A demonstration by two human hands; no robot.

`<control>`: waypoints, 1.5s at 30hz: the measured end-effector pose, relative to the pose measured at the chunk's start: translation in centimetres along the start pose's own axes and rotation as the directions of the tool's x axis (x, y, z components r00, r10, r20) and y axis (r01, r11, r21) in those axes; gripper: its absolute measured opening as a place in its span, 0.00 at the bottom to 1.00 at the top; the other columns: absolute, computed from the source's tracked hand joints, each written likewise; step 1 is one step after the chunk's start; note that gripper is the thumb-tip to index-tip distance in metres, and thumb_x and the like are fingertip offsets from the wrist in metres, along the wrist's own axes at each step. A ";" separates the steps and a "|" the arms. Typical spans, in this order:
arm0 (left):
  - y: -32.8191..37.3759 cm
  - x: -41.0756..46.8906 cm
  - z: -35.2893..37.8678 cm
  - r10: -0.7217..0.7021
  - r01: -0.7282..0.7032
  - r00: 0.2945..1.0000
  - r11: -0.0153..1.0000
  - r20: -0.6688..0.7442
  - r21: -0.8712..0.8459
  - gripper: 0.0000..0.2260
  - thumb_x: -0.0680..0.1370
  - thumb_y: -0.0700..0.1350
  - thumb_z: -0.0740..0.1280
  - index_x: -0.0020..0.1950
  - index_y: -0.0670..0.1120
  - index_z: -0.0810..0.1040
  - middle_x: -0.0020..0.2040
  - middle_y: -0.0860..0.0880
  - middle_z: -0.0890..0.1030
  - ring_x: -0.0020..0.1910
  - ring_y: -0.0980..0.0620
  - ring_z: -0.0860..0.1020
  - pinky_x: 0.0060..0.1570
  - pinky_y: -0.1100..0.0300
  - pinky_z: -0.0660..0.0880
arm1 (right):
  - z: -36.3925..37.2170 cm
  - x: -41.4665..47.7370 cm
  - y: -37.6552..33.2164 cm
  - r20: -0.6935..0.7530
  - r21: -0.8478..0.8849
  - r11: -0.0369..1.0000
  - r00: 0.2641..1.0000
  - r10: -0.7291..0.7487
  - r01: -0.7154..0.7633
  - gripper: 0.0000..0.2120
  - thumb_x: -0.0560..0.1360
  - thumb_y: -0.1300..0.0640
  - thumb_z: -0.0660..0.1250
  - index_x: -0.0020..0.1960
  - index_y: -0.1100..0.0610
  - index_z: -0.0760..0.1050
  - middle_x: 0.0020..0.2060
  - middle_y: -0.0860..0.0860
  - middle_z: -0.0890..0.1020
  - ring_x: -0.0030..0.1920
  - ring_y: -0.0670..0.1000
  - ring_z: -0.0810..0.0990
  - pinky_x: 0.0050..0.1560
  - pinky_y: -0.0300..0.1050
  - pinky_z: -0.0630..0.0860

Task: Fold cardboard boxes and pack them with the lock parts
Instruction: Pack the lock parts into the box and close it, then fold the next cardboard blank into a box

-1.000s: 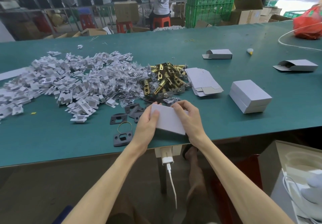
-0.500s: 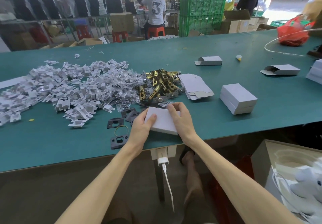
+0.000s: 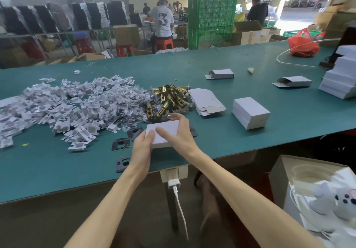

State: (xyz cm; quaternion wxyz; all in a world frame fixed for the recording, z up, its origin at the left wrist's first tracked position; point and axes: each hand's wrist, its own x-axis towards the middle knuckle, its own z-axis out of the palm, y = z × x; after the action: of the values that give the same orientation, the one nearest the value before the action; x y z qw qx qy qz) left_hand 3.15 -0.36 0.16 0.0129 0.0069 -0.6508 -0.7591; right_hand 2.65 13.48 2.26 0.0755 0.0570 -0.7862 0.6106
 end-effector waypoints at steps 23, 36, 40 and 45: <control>-0.7 0.9 0.4 0.047 -0.053 0.997 0.993 0.060 0.101 0.11 0.87 0.39 0.60 0.59 0.39 0.81 0.51 0.40 0.86 0.46 0.49 0.85 0.46 0.62 0.81 | -21.7 6.5 -0.3 -0.419 -0.854 0.282 0.899 0.127 -0.438 0.24 0.79 0.41 0.62 0.68 0.55 0.70 0.62 0.62 0.70 0.64 0.64 0.68 0.61 0.57 0.67; -0.8 0.8 0.3 0.061 -0.072 0.994 0.991 0.096 0.113 0.11 0.86 0.36 0.59 0.60 0.39 0.81 0.48 0.43 0.86 0.45 0.49 0.85 0.46 0.62 0.81 | -23.5 7.8 1.3 -0.403 -0.800 0.345 0.865 0.297 -0.491 0.40 0.74 0.46 0.72 0.78 0.47 0.52 0.64 0.60 0.64 0.65 0.65 0.65 0.53 0.57 0.67; -0.8 0.6 0.3 0.062 -0.075 0.993 0.990 0.102 0.122 0.10 0.86 0.35 0.60 0.59 0.39 0.81 0.48 0.42 0.86 0.44 0.49 0.84 0.46 0.62 0.81 | -22.7 8.1 0.5 -0.423 -0.896 0.024 0.870 0.253 -0.443 0.45 0.75 0.38 0.69 0.80 0.55 0.51 0.72 0.63 0.62 0.76 0.64 0.54 0.71 0.73 0.55; -0.7 0.6 0.4 0.063 -0.078 0.993 0.987 0.104 0.143 0.10 0.86 0.35 0.60 0.59 0.39 0.81 0.48 0.40 0.85 0.44 0.48 0.84 0.46 0.61 0.81 | -18.8 9.4 0.5 0.030 -0.989 -0.142 0.999 0.038 0.035 0.37 0.78 0.49 0.69 0.80 0.57 0.54 0.80 0.59 0.55 0.81 0.58 0.48 0.79 0.65 0.42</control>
State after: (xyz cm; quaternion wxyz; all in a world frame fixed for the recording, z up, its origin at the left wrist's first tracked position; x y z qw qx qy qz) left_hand 2.58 0.11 -0.47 0.0070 -0.0527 -0.7045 -0.7078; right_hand -5.74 31.84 8.09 0.0729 -0.0058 -0.9780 -0.1956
